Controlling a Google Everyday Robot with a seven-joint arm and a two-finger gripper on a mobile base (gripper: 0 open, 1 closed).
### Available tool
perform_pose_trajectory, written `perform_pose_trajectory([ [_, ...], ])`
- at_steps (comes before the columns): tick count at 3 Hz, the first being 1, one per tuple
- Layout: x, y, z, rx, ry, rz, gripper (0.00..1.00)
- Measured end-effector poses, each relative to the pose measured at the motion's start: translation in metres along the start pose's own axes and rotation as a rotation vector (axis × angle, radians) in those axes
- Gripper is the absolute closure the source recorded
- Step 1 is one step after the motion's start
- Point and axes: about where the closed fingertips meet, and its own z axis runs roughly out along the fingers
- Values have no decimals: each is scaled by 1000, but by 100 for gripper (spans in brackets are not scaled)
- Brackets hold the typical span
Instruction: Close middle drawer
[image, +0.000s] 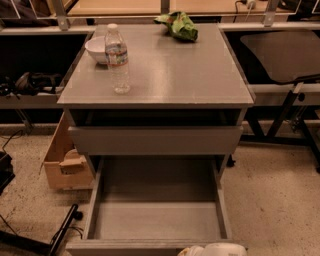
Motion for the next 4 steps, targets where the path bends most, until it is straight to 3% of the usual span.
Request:
perform_pose_trajectory([
  [1,3,-5,-9,41,-19,15,100],
  [2,3,-5,-9,41,-19,15,100],
  [4,-15,-30,37,72,-81,-6,100],
])
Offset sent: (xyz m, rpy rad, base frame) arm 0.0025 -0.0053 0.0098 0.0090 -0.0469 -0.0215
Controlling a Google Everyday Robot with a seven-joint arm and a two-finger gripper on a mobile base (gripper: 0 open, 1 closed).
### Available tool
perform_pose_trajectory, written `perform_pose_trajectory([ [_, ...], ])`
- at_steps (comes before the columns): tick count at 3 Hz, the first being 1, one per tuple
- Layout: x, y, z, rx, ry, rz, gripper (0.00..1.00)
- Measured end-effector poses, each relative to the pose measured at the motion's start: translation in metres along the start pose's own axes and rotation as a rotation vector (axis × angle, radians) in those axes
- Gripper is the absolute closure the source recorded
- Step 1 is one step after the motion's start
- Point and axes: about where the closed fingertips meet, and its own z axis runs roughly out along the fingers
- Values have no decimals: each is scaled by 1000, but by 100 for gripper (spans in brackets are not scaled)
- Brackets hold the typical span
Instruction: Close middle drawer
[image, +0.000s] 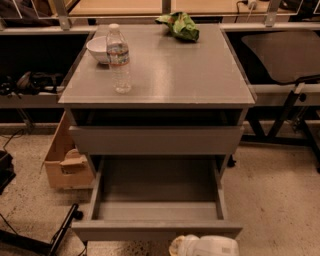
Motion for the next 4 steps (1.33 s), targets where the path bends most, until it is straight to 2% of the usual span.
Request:
perform_pose_trajectory([
  [1,-13,-29,49,20,-38,-14,100],
  [2,-19,-44,72,24,-54,-27,100],
  [3,-28,-71,96,35,-67,-39,100],
  [4,-33,-86,109,39,-75,-49,100],
])
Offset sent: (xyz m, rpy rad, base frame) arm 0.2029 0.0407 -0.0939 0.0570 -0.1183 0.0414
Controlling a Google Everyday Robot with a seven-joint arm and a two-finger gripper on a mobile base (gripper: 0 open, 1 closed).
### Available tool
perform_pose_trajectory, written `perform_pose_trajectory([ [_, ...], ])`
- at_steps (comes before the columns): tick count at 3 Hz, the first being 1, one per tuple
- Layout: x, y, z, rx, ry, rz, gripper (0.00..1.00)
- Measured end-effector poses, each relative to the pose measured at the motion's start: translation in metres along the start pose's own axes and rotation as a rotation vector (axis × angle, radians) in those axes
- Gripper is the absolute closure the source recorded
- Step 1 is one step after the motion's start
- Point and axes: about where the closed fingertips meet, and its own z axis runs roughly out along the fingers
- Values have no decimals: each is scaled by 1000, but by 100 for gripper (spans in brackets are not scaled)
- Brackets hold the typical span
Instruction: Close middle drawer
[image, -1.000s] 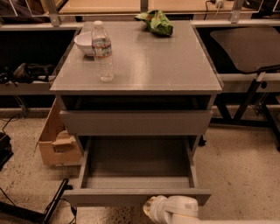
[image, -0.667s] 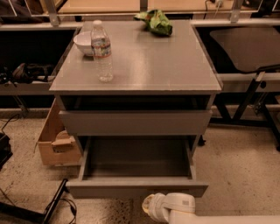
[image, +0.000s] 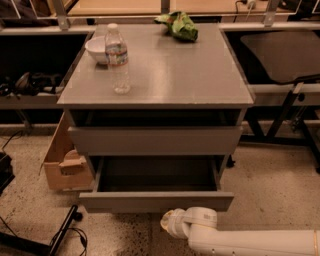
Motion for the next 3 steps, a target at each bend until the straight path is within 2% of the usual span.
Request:
perform_pose_trajectory([
  [3,-33,-86,43,54,-44,-31,100],
])
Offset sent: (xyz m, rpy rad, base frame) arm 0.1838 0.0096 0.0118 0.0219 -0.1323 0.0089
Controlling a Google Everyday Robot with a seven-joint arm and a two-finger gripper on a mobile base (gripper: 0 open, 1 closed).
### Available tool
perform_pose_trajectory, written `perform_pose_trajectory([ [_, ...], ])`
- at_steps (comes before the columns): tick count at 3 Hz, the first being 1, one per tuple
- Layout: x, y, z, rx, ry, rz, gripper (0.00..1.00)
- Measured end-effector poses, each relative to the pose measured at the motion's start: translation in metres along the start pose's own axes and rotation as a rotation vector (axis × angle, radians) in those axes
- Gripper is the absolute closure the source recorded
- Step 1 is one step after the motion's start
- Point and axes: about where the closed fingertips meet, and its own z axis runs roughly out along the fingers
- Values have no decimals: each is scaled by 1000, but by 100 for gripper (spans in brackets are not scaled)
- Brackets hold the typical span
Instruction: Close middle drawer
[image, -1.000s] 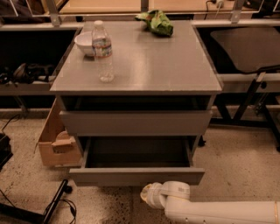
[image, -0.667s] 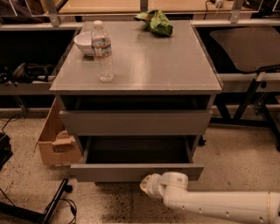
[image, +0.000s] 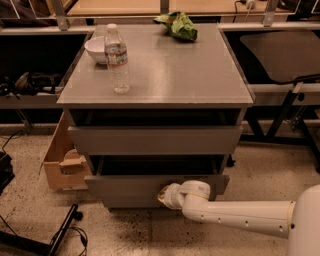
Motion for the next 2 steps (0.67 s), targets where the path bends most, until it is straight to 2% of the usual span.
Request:
perform_pose_trajectory([
  [1,-6,-17,8,15,-7,-2,100],
  [2,-6,-17,8,15,-7,-2,86],
])
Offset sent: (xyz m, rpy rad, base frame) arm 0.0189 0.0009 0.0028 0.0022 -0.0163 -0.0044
